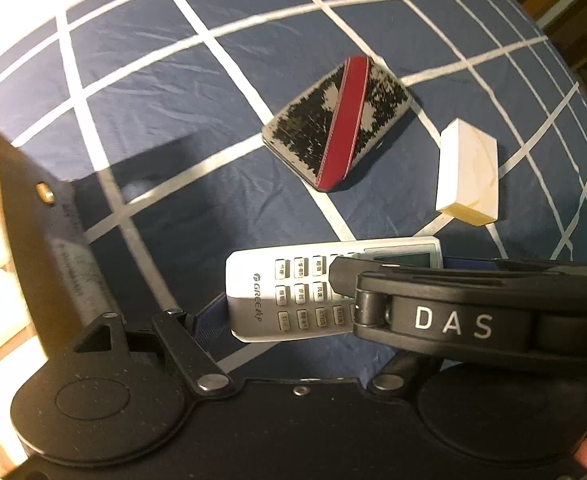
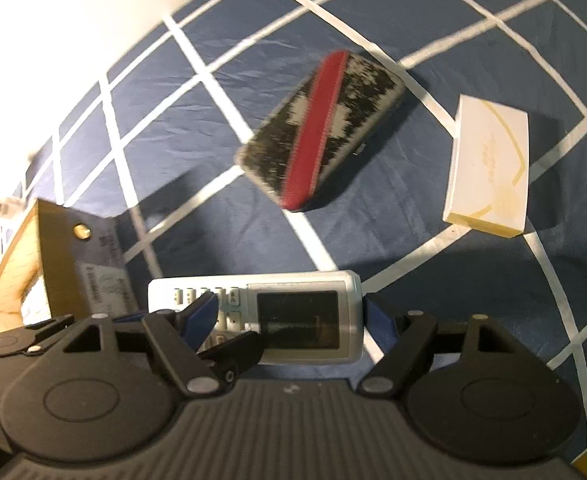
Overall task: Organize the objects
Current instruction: 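Lift the air-conditioner remote and carry it toward the yellow box, then lower the remote into the box beside the power strip and open the right gripper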
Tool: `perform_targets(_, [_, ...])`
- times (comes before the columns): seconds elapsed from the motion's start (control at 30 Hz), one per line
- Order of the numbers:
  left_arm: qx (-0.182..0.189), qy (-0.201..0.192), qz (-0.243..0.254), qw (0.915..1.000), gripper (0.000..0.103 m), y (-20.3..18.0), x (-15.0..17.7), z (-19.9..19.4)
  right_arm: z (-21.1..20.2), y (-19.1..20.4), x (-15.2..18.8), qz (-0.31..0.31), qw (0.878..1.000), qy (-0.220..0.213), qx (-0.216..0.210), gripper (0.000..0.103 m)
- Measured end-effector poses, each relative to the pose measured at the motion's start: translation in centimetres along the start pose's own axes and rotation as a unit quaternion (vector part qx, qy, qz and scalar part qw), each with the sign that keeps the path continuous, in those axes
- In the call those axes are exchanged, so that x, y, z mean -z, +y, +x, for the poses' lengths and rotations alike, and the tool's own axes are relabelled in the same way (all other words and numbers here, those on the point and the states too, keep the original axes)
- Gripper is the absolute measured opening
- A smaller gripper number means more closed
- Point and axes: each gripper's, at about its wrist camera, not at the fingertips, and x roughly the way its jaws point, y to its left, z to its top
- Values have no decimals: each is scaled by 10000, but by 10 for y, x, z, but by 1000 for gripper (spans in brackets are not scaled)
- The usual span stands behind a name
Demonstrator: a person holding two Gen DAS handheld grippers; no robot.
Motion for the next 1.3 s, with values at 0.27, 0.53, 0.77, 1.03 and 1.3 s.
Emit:
perform_targets(0.27, [-48,-348,-199,9992,76,10,25,-37,-27,30,20,-349,9991,-231,-45,78])
perform_targets(0.53, [-84,-664,-457,9967,76,28,52,-68,-46,63,37,-710,9967,-384,-84,78])
perform_targets(0.77, [-168,-866,-759,9932,76,53,72,-91,-53,97,52,-1102,9929,-426,-169,78])
perform_targets(1.03, [-280,-1069,-1250,9860,76,93,98,-114,-50,149,69,-1645,9852,-388,-285,78])
perform_targets(1.3, [-434,-1155,-1749,9768,76,139,126,-131,-38,201,88,-2135,9756,-241,-442,78])
